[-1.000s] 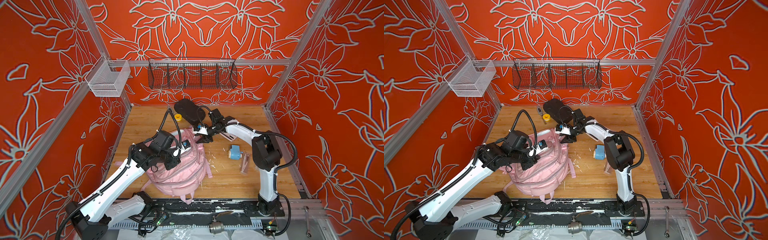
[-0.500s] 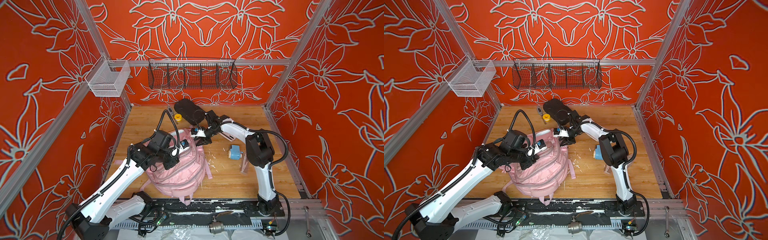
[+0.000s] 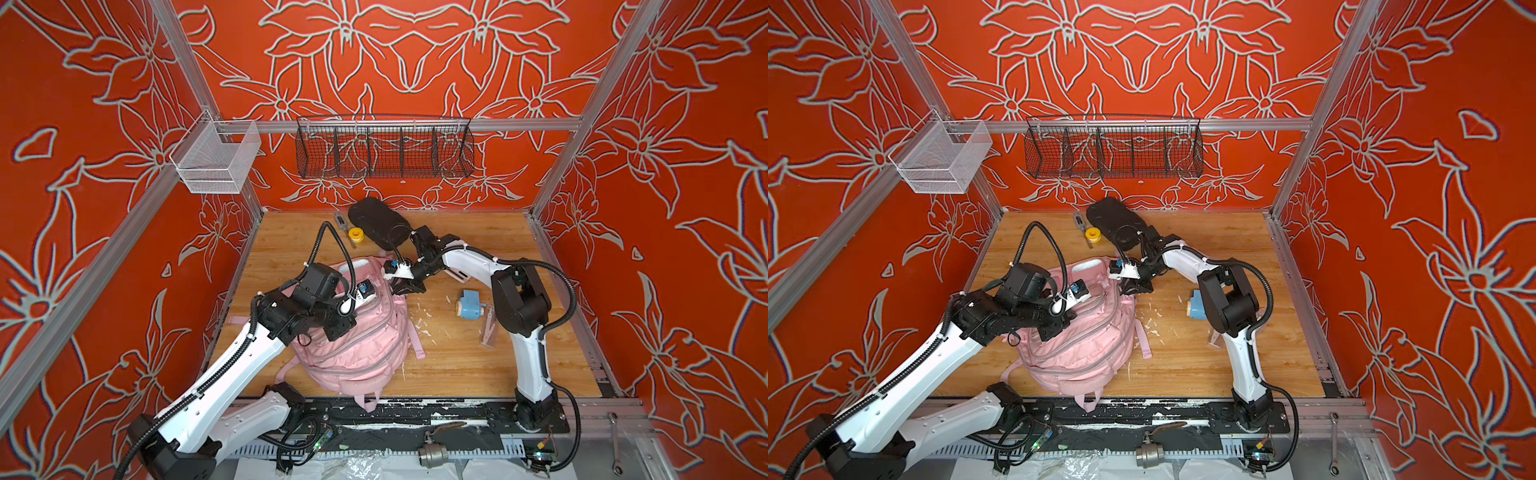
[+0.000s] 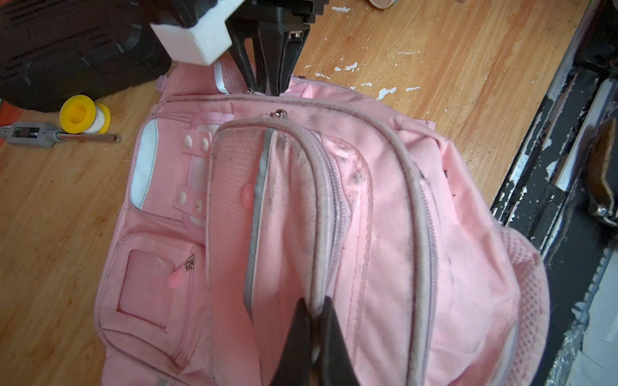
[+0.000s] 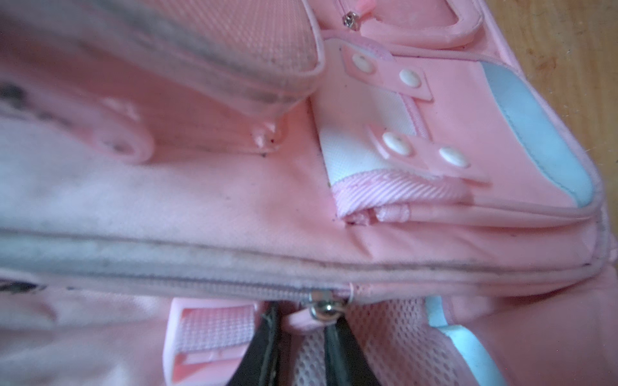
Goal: Pack the student bag
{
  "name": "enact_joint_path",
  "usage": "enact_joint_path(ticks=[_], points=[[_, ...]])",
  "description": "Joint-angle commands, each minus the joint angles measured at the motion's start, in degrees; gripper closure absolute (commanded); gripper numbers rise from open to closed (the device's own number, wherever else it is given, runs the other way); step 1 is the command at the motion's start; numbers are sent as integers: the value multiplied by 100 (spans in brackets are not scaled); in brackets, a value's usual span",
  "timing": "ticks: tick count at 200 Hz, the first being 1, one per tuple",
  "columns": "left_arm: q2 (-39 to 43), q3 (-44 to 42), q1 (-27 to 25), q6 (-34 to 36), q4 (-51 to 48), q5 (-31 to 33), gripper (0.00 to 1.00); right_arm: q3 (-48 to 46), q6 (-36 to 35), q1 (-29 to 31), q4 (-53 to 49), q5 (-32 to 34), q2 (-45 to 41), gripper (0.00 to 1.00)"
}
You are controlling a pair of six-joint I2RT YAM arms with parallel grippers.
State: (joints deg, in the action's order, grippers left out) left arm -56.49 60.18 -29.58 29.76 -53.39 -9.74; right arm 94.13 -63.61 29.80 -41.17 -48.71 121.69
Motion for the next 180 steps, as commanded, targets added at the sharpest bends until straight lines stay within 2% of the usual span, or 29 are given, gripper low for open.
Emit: enact_joint_path(ticks=[1,29,96,124,163,180], points=[[192,60,65,13,549,-55,100,-138,282,-44,55,-362,-190,78],[199,41,73,14,557,-63,100,-257,844,-136,377,-615,-216,80],[182,10,93,4,620,-98,100,-410,1412,-211,665,-853,-217,83],[182,15,92,16,619,-98,100,-570,1388,-255,836,-1195,-312,77],[198,11,97,4,619,-55,100,-535,1492,-318,794,-1472,-245,77],[208,9,101,8,620,-37,100,-612,1384,-327,791,-1558,-278,74]])
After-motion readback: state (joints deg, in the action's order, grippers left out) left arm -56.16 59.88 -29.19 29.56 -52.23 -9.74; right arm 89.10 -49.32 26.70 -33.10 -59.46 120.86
